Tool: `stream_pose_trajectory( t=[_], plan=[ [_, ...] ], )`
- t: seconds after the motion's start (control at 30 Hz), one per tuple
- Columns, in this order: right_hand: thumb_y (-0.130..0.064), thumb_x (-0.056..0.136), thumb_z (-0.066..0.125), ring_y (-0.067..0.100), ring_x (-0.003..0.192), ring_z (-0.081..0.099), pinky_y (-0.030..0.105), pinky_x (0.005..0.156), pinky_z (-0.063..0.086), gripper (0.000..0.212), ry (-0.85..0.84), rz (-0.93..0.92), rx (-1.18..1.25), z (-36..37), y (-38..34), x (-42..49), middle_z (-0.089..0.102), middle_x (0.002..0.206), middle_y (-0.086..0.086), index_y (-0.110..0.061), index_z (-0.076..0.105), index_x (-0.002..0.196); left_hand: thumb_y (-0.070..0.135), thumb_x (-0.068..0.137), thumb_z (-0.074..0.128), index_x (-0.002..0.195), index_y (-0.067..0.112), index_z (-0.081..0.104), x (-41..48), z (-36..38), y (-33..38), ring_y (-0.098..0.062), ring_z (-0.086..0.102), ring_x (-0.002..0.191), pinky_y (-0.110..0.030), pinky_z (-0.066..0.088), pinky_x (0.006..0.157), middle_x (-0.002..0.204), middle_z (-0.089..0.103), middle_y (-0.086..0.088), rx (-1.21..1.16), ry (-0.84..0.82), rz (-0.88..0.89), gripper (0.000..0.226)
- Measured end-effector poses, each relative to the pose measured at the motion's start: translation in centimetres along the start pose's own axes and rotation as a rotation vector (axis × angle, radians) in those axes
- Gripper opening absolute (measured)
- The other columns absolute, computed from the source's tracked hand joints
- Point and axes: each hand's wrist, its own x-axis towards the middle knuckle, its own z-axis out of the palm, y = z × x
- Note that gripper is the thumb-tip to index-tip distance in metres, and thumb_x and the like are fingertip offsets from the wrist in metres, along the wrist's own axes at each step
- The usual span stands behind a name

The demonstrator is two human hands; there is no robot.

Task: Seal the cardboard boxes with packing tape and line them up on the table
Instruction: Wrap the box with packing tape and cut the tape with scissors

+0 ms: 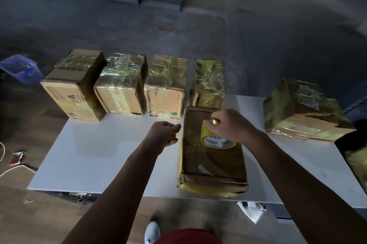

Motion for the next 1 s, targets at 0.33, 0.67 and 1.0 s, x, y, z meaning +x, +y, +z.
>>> stream_pose_trajectory(
  t=[0.33, 0.67, 1.0],
  plan=[
    [-0.051, 0.089, 0.051, 0.018, 0.053, 0.047, 0.031, 0.052, 0.036, 0.049, -0.09, 0.076, -0.191, 0.8, -2.4, 1.7, 0.044, 0.054, 0.002, -0.013, 0.05, 0.059, 0.017, 0.092, 0.064, 0.094, 0.0, 0.062, 2.0, -0.8, -2.2, -0.017, 0.056, 0.068, -0.023, 0.05, 0.057, 0.073, 0.055, -0.01, 0.006, -0.046, -0.084, 0.018],
    [-0.048, 0.09, 0.053, 0.013, 0.051, 0.044, 0.027, 0.052, 0.031, 0.045, -0.007, 0.068, -0.125, 1.6, -2.2, 1.3, 0.043, 0.052, -0.003, -0.019, 0.047, 0.056, 0.012, 0.094, 0.06, 0.095, -0.003, 0.058, 3.6, -0.2, -4.6, -0.013, 0.04, 0.058, -0.02, 0.048, 0.05, 0.064, 0.04, -0.007, -0.271, -0.249, -0.249, 0.015],
    [-0.037, 0.095, 0.049, 0.01, 0.049, 0.043, 0.026, 0.055, 0.028, 0.043, 0.136, 0.074, 0.045, 2.6, -0.5, 0.6, 0.041, 0.05, -0.006, -0.027, 0.04, 0.053, 0.046, 0.071, 0.079, 0.086, 0.001, 0.06, 2.8, 1.8, -6.5, -0.015, 0.063, 0.064, -0.024, 0.051, 0.07, 0.061, 0.06, -0.01, -0.45, -0.519, -0.265, 0.052]
  ],
)
